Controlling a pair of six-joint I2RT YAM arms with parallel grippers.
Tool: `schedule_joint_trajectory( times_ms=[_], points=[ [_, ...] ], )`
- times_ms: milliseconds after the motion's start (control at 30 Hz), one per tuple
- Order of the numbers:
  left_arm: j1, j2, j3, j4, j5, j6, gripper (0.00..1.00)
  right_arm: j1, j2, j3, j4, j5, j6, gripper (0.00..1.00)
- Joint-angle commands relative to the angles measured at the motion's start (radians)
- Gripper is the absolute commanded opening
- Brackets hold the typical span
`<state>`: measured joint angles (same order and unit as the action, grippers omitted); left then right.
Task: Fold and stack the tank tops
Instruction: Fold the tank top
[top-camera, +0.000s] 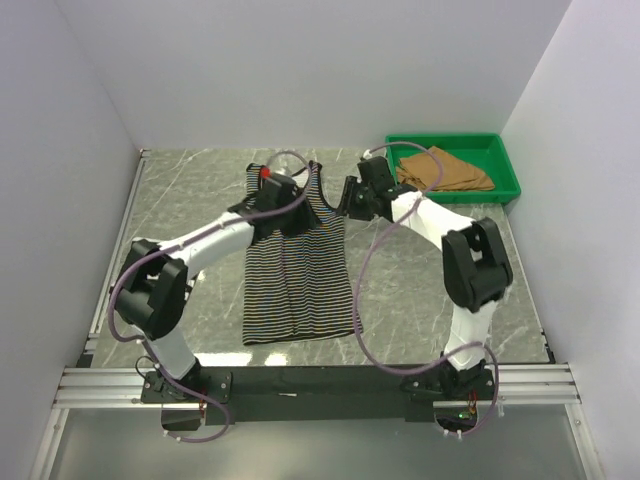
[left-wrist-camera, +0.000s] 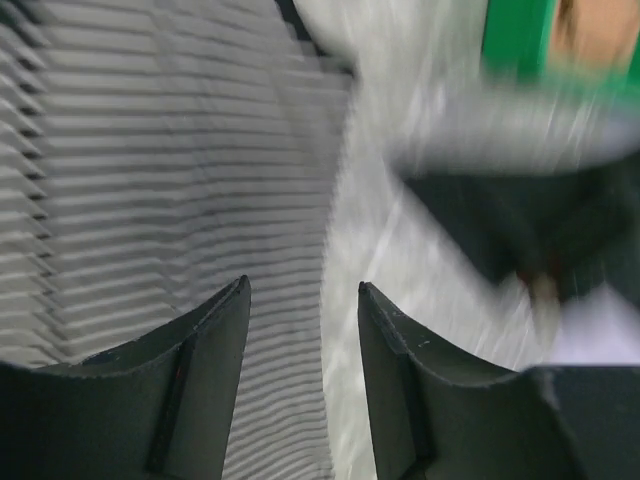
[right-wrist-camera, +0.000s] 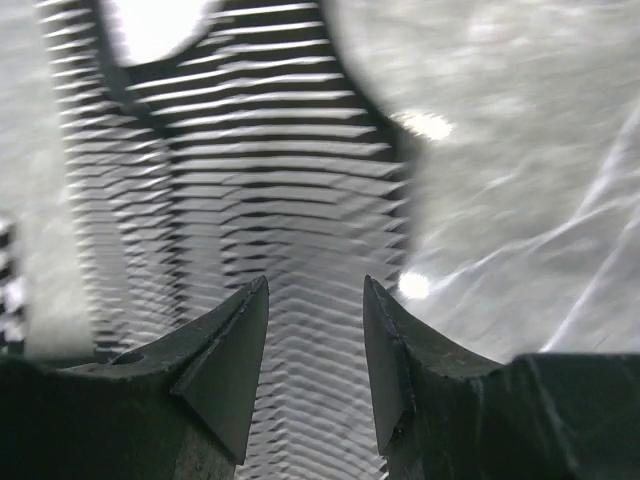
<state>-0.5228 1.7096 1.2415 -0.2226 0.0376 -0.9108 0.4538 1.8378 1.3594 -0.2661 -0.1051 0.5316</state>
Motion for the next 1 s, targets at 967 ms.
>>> schedule_joint_trajectory(
  times_ms=[967],
  points=[
    [-0.532, 0.056, -0.142, 0.000, -0.065, -0.117, 0.48, -0.079, 0.359, 0.280, -0.044, -0.065, -0.091, 0.38]
  ],
)
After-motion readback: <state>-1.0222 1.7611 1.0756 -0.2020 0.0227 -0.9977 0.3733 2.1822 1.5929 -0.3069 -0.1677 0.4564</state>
